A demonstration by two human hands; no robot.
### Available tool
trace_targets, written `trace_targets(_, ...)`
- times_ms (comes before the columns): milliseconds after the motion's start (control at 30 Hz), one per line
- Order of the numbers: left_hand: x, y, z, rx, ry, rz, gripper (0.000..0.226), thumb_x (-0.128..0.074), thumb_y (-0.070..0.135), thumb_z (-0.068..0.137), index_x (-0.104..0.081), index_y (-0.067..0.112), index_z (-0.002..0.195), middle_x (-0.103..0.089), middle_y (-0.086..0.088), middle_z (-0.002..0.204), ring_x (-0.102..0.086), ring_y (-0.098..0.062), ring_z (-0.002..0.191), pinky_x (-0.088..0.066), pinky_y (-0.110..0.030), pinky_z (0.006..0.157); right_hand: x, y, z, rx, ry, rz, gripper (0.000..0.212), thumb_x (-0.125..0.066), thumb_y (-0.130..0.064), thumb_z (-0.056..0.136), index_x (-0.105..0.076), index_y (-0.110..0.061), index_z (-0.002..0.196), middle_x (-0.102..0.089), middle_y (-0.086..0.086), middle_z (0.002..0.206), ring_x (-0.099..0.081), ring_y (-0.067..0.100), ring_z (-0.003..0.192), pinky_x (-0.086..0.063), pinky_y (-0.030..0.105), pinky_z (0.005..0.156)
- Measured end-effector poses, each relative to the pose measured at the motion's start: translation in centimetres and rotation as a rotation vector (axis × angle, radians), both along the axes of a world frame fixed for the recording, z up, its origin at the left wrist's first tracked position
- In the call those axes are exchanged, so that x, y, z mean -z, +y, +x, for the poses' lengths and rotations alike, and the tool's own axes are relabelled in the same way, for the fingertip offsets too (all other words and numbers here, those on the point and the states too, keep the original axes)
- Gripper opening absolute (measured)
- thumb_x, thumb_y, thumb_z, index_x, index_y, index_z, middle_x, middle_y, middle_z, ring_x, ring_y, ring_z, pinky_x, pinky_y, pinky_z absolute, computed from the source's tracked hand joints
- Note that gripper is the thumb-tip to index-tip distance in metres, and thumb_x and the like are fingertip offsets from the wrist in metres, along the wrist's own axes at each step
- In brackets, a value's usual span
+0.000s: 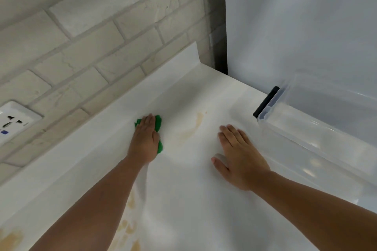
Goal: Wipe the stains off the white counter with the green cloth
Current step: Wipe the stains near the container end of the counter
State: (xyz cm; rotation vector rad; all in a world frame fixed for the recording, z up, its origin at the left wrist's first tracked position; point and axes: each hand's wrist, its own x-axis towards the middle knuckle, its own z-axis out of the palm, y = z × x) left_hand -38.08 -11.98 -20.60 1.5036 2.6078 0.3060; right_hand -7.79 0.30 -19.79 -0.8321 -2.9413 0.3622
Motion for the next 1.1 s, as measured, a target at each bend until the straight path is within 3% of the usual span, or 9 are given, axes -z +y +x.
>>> trace_targets(167, -0.6, 6.2, -0.8, -0.093, 0.020, 0.002, 0.064, -0.019, 0.025, 0.092, -0.027, -0.003, 0.149, -0.022, -0.019, 0.158, -0.018, -0.031, 0.148, -0.008, -0.039, 0.122, 0.2, 0.1, -0.3, -0.001, -0.001, -0.012, 0.084, -0.018, -0.063, 0.094, -0.022, -0.003, 0.153, -0.013, 0.012, 0.163, -0.002, 0.026, 0.151, -0.010, 0.044, 0.122)
trace_targets(333, -0.8, 11.7, 0.0, 0.068, -0.062, -0.003, 0.054, -0.033, 0.011, 0.101, -0.019, 0.008, 0.154, -0.012, -0.007, 0.162, -0.007, -0.025, 0.150, 0.000, -0.031, 0.121, 0.3, 0.1, -0.3, 0.000, -0.010, -0.026, 0.086, -0.018, -0.064, 0.094, -0.016, -0.002, 0.154, -0.006, 0.012, 0.164, 0.007, 0.024, 0.151, -0.004, 0.043, 0.123)
trace_targets(533, -2.2, 15.6, 2.8, 0.237, -0.296, 0.005, 0.056, -0.038, 0.002, 0.098, -0.033, 0.020, 0.151, -0.022, 0.008, 0.159, -0.012, -0.011, 0.149, 0.000, -0.023, 0.117, 0.2, 0.1, -0.3, 0.011, -0.011, -0.029, 0.087, -0.018, -0.066, 0.093, -0.015, -0.004, 0.155, -0.004, 0.011, 0.164, 0.009, 0.022, 0.151, -0.004, 0.043, 0.123)
trace_targets(733, -1.4, 15.1, 6.5, 0.389, -0.374, 0.121, 0.052, -0.035, -0.004, 0.093, -0.043, 0.008, 0.144, -0.034, -0.005, 0.155, -0.021, -0.019, 0.147, -0.001, -0.023, 0.117, 0.1, 0.1, -0.3, 0.021, -0.010, -0.041, 0.086, -0.019, -0.066, 0.093, -0.014, -0.006, 0.155, -0.002, 0.009, 0.165, 0.009, 0.021, 0.151, -0.004, 0.041, 0.123)
trace_targets(900, -1.0, 11.5, 7.2, 0.464, -0.483, 0.145, 0.052, -0.040, -0.010, 0.092, -0.053, 0.011, 0.137, -0.043, 0.000, 0.149, -0.025, -0.006, 0.142, -0.001, -0.020, 0.119, 0.2, 0.1, -0.3, 0.022, 0.011, -0.035, 0.084, -0.023, -0.063, 0.094, -0.019, -0.004, 0.154, -0.008, 0.011, 0.164, 0.005, 0.022, 0.151, -0.005, 0.041, 0.123)
trace_targets(1000, -2.8, 10.1, 6.7, 0.338, -0.654, 0.062, 0.046, -0.049, -0.004, 0.091, -0.063, 0.019, 0.129, -0.052, 0.009, 0.141, -0.036, 0.003, 0.135, -0.012, -0.021, 0.120, 0.1, 0.0, -0.3, 0.017, 0.014, -0.033, 0.084, -0.023, -0.063, 0.093, -0.021, -0.004, 0.153, -0.010, 0.012, 0.164, 0.003, 0.023, 0.152, -0.007, 0.043, 0.123)
trace_targets(1067, -4.3, 9.6, 7.1, 0.079, -0.756, 0.201, 0.037, -0.054, 0.005, 0.091, -0.070, 0.025, 0.119, -0.063, 0.014, 0.127, -0.053, 0.003, 0.122, -0.030, -0.025, 0.116, 0.2, 0.0, -0.3, 0.014, 0.013, -0.024, 0.084, -0.022, -0.063, 0.094, -0.021, -0.003, 0.153, -0.011, 0.012, 0.163, 0.001, 0.023, 0.152, -0.008, 0.043, 0.123)
trace_targets(1100, -4.7, 9.3, 7.8, -0.025, -0.713, 0.304, 0.034, -0.054, 0.009, 0.092, -0.071, 0.024, 0.117, -0.067, 0.013, 0.121, -0.059, 0.000, 0.115, -0.037, -0.024, 0.111, 0.2, 0.0, -0.3, 0.015, 0.018, -0.020, 0.084, -0.023, -0.063, 0.094, -0.022, -0.003, 0.153, -0.012, 0.013, 0.163, 0.000, 0.024, 0.152, -0.008, 0.043, 0.123)
